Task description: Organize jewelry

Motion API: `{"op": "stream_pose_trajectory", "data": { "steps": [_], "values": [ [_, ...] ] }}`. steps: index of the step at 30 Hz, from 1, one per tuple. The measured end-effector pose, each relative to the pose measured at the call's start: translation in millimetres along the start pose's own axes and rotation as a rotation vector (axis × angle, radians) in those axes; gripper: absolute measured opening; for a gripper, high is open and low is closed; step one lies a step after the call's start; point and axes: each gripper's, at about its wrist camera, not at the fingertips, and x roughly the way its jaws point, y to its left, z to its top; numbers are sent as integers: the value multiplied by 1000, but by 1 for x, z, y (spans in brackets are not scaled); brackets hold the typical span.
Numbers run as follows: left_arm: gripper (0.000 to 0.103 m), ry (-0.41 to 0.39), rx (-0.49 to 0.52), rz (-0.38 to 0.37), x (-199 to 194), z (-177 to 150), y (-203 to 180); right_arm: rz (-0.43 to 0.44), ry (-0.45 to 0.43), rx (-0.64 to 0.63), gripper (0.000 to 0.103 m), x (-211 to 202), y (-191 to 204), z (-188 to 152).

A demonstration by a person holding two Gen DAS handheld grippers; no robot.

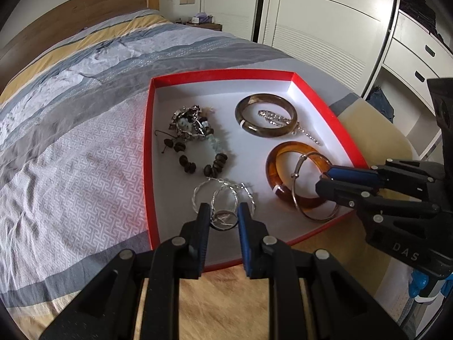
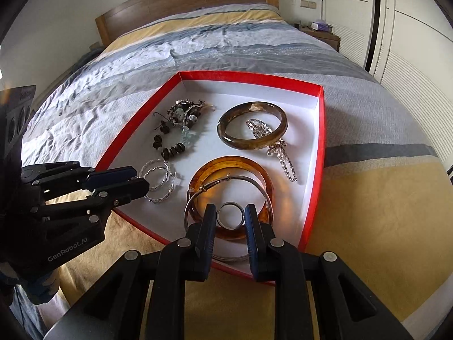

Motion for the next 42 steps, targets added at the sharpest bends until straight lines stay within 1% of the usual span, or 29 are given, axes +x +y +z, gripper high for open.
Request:
{"op": "stream_pose_trajectory", "data": {
  "steps": [5, 11, 15, 17, 21, 25, 28, 29, 30, 31, 38, 42],
  "values": [
    [19, -3, -14, 7, -3, -1, 2, -13, 12, -3, 21, -3, 2, -2],
    [20, 16, -55, -4, -3, -3, 8, -23, 30, 9, 21, -3, 0, -3],
    [20, 25, -63, -5, -2, -2, 8, -24, 31, 26, 21, -5, -2, -5],
    [21, 26, -71, -4, -4, -3, 8, -26, 32, 34, 22, -5, -3, -5],
    [29, 15, -68, 10, -10, -3, 5, -40, 30, 53, 30, -8, -6, -6],
    [29, 2, -65, 27, -21, -2, 1, -49, 21, 65, 33, -14, -7, -6],
    [30, -15, -76, 32, -35, -3, -1, -55, 13, 65, 34, -22, -3, -6],
    [35, -24, -83, 35, -42, -5, -1, -54, 8, 65, 35, -26, -1, -6],
    [42, -31, -88, 43, -48, -6, -1, -54, 2, 66, 38, -29, 2, -7],
    [44, -38, -93, 54, -55, -8, -1, -52, -2, 67, 39, -33, 5, -7],
    [46, -53, -125, 121, -102, -26, 3, -23, -9, 52, 42, -56, 41, -17],
    [46, -62, -143, 165, -131, -42, 10, -6, -18, 41, 50, -73, 67, -25]
  ]
}}
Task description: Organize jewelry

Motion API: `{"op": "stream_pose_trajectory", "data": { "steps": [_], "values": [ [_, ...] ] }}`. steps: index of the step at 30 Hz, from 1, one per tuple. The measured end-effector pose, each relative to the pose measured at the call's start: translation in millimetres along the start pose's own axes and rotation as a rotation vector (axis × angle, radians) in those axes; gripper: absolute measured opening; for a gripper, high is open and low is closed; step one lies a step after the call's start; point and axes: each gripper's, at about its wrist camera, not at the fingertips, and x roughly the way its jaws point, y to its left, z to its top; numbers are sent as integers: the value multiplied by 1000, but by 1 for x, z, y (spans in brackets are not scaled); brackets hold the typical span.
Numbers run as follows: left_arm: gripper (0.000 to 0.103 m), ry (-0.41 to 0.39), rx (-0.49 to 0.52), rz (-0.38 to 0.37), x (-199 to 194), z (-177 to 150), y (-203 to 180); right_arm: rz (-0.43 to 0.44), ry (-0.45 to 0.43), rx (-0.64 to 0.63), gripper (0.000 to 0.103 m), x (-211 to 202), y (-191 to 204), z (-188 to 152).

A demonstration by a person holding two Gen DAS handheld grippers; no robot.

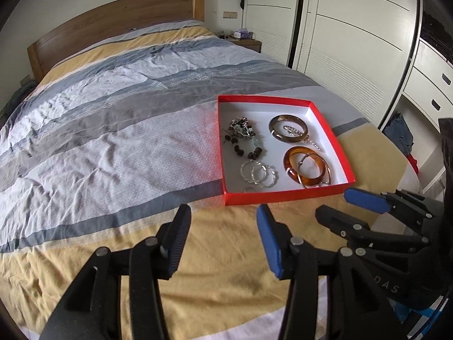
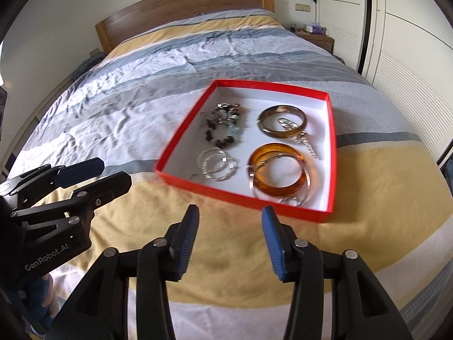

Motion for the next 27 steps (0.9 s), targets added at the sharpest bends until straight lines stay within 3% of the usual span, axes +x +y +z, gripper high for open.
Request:
{"op": "stream_pose_trajectory", "data": {
  "steps": [12, 14, 16, 27],
  "values": [
    [47, -41, -72, 102, -81, -37, 39, 24, -55, -66, 57, -59, 68, -19],
    [47, -41, -91, 105, -93, -44, 45, 14, -66, -76, 62, -70, 77, -23],
    [47, -44, -102, 125, -104, -51, 52, -1, -82, -85, 74, -80, 85, -27],
    [47, -60, -208, 237, -158, -92, 96, -60, -141, -161, 85, -122, 128, -53]
  ]
}}
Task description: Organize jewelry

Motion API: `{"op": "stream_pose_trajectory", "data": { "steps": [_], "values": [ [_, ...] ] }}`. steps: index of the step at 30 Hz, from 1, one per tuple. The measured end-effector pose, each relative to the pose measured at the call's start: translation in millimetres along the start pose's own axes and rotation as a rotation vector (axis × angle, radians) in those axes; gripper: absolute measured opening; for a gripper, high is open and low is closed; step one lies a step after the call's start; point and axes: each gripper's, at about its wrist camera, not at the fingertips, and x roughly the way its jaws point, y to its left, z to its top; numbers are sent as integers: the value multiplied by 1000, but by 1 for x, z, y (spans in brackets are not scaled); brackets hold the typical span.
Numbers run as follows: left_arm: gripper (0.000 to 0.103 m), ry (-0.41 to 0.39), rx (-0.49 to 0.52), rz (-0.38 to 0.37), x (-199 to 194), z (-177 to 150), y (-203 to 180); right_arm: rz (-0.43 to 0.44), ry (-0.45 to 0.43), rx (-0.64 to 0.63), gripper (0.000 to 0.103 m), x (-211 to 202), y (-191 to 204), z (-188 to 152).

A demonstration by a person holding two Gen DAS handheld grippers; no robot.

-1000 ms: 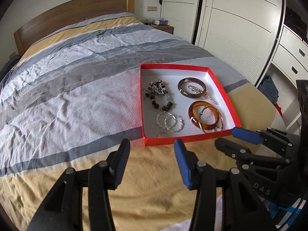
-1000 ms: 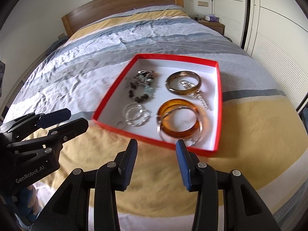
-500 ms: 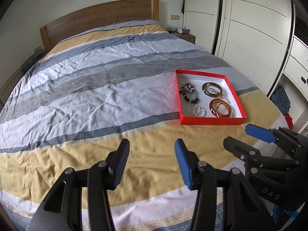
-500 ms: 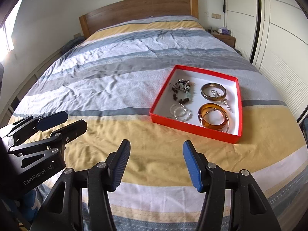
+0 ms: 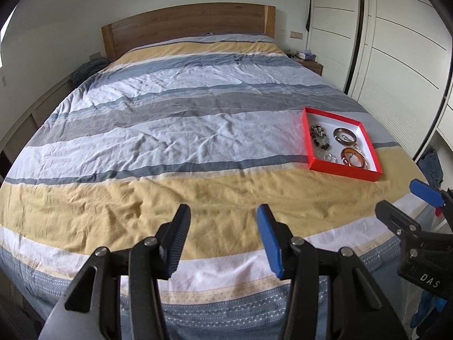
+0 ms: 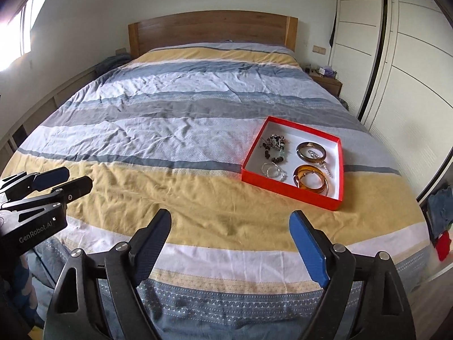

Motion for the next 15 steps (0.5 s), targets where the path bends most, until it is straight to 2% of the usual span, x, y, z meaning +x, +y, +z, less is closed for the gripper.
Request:
{"op": "stream_pose_trajectory", "data": {
  "steps": [8, 15],
  "values": [
    [47, -35, -12, 67, -28, -18, 22, 10, -43, -44, 87, -27, 21, -9],
    [47, -58, -41, 81, -44, -29, 37, 19, -69, -73, 87, -43, 34, -16]
  ]
}}
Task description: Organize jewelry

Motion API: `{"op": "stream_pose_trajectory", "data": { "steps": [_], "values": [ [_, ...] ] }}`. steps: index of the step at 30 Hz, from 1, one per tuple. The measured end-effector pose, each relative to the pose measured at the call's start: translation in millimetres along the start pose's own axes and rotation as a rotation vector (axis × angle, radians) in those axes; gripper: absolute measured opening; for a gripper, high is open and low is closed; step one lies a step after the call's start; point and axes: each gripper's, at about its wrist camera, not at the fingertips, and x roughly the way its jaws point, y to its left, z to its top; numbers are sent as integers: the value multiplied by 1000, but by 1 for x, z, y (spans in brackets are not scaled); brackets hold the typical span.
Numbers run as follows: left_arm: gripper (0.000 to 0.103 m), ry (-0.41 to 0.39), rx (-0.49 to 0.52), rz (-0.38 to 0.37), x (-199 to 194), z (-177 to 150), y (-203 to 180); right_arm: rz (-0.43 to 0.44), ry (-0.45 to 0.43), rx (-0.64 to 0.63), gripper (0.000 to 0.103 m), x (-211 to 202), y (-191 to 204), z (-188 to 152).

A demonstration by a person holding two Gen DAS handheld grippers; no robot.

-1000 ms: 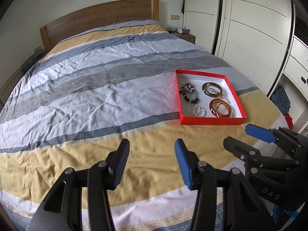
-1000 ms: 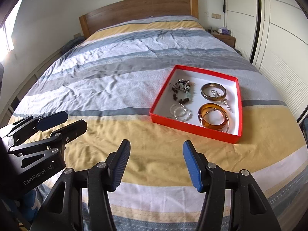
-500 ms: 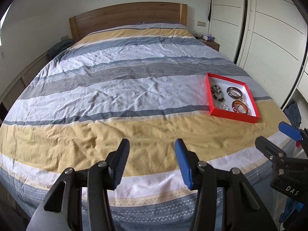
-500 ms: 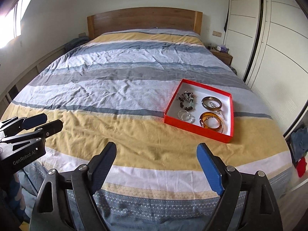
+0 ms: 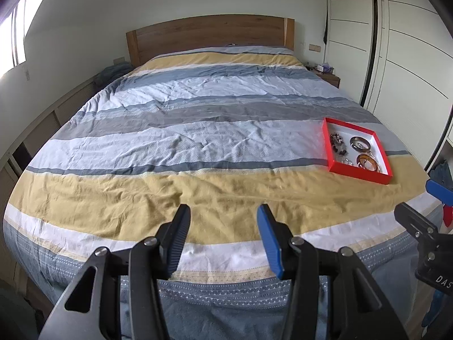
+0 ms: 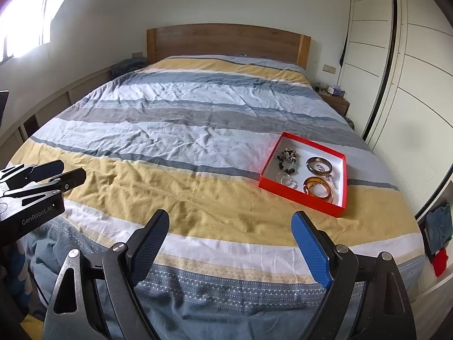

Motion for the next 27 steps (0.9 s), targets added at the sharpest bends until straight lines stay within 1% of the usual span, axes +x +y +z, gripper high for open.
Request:
{"op": "stream_pose_trajectory", "data": {
  "steps": [4, 8, 19, 24, 27],
  "values": [
    [47, 4, -22, 5, -3, -9, 7, -10, -7, -16, 88, -6, 4, -4],
    [47, -4, -49, 29, -6, -15, 12, -20, -3, -23, 88, -10, 5, -12],
    [47, 2, -81, 11, -7, -28, 22, -36, 3, -31, 88, -19, 5, -24],
    [47, -1, -73, -12, -9, -32, 23, -38, -4, -45, 88, -22, 7, -24],
    [47, 2, -69, -12, -8, -34, 23, -38, -6, -47, 88, -23, 8, -24]
  ]
}}
